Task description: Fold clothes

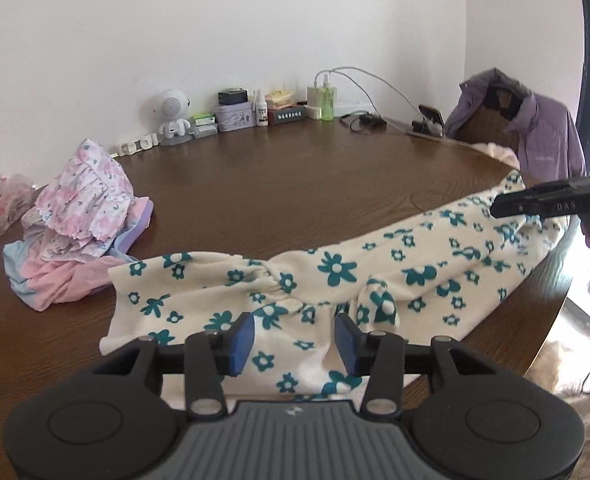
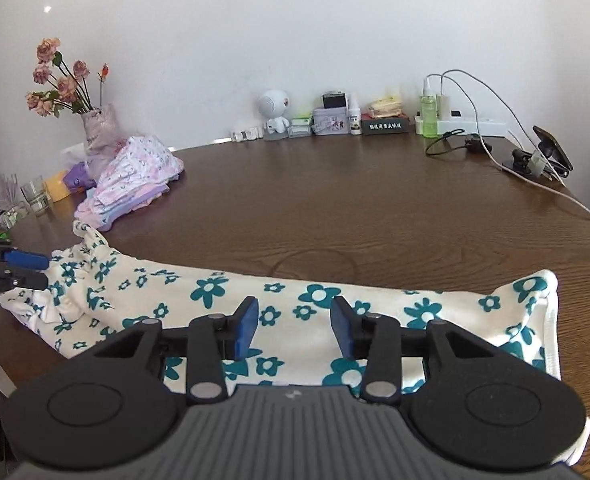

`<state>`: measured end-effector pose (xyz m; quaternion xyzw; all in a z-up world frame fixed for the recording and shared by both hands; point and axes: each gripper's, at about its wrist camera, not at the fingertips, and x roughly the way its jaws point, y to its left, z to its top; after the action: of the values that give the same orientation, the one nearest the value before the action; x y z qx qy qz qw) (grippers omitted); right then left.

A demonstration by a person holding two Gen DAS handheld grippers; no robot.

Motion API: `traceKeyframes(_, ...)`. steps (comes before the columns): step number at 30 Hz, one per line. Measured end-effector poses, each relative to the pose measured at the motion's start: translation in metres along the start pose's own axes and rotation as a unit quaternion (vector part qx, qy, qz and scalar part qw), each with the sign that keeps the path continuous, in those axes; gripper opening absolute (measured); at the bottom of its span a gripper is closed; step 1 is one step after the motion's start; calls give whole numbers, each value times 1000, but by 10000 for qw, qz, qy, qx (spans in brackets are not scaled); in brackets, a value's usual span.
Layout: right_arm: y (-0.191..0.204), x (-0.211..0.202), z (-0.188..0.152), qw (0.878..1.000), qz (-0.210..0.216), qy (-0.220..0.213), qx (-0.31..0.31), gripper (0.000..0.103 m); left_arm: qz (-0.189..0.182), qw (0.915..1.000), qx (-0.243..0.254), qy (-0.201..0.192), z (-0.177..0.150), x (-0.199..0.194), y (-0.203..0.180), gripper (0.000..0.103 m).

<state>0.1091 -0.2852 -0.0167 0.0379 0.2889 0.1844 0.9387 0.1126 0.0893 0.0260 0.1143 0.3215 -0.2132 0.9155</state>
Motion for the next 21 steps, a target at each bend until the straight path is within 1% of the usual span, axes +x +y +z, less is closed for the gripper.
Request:
traceKeyframes(2, 4, 9, -5, 9999, -71, 141, 31, 40, 68, 9996, 235, 105, -4, 2, -3, 43)
traceKeyframes(3, 5, 9, -7, 9999, -82, 138, 7, 40, 32, 9993, 321, 174, -4, 4, -3, 44)
traceKeyframes(5, 7, 8, -10, 9999, -103, 126, -46, 40, -50, 9983, 487, 314, -4, 8, -2, 50)
traceKeyframes(7, 7, 8, -11, 9999, -87, 139, -17, 40, -128, 9972, 611, 404, -3, 10, -2, 50)
traceKeyframes(12, 8, 8, -13, 9998, -123, 125, -86, 40, -783, 9949, 634, 33, 1, -4, -5, 53)
traceKeyframes(13, 9, 8, -13, 9998, -134, 124, -99, 40, -769, 9948, 658, 94, 3, -1, -8, 56)
traceKeyframes(14, 9, 8, -13, 9998, -132, 133, -99, 40, -745, 9947, 683, 164, 5, 3, -11, 57)
traceKeyframes(18, 8, 9, -12, 9997, -114, 164, -121, 40, -634, 9941, 752, 466, 7, 24, -17, 56)
traceKeyframes(19, 8, 9, -12, 9997, -110, 161, -133, 40, -634, 9935, 766, 559, 7, 29, -19, 54)
traceKeyframes(20, 8, 8, -12, 9997, -106, 157, -145, 40, -636, 9928, 780, 653, 7, 34, -21, 45)
traceKeyframes(21, 8, 8, -12, 9997, -100, 152, -150, 40, -598, 9928, 770, 703, 9, 36, -22, 43)
